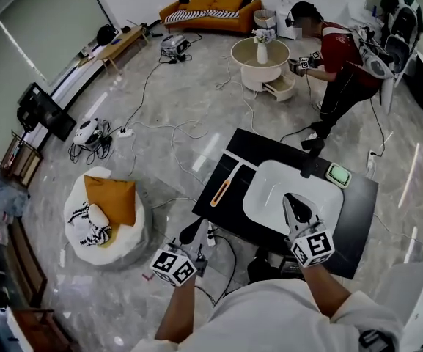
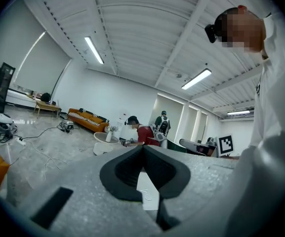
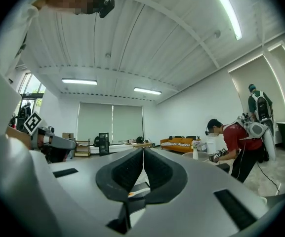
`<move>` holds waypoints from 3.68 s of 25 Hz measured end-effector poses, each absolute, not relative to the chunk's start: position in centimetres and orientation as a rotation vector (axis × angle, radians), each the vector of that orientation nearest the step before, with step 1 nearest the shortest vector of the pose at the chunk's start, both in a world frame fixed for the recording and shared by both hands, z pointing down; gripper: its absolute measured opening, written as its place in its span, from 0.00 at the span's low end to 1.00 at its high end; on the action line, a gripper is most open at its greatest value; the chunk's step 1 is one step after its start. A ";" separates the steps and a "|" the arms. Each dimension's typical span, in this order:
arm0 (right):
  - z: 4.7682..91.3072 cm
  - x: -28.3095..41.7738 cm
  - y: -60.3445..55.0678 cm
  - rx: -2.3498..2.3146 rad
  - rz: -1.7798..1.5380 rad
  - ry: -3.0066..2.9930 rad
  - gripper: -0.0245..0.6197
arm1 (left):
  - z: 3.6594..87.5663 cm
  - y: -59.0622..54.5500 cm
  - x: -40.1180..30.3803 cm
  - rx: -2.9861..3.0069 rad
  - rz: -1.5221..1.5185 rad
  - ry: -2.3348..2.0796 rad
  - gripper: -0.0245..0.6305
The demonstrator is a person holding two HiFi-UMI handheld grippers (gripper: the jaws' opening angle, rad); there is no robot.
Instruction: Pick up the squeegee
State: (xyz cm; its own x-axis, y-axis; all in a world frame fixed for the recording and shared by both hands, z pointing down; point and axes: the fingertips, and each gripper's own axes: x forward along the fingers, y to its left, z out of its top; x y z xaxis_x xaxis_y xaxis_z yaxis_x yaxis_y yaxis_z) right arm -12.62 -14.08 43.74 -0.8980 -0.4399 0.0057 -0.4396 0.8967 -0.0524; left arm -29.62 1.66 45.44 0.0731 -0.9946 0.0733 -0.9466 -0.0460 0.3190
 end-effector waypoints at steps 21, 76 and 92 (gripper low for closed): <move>48.7 -14.6 -23.6 -0.898 -0.261 3.033 0.06 | 52.1 -15.4 -34.1 2.141 0.332 -1.583 0.06; 60.5 -13.9 -27.4 -1.337 -0.605 3.003 0.06 | 75.3 -24.3 -35.8 1.740 0.915 -0.985 0.21; 58.7 -13.7 -25.8 -1.288 -0.540 3.014 0.06 | 72.8 -23.5 -35.7 1.738 0.770 -1.083 0.16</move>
State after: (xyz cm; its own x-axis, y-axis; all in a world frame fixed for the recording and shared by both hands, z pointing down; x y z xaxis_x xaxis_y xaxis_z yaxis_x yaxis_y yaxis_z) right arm -13.71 -25.79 58.66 -0.6856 -0.6687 0.2877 -0.7271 0.6493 -0.2233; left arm -35.72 -23.48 72.84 0.4179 -0.3336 0.8450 -0.9077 -0.1919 0.3731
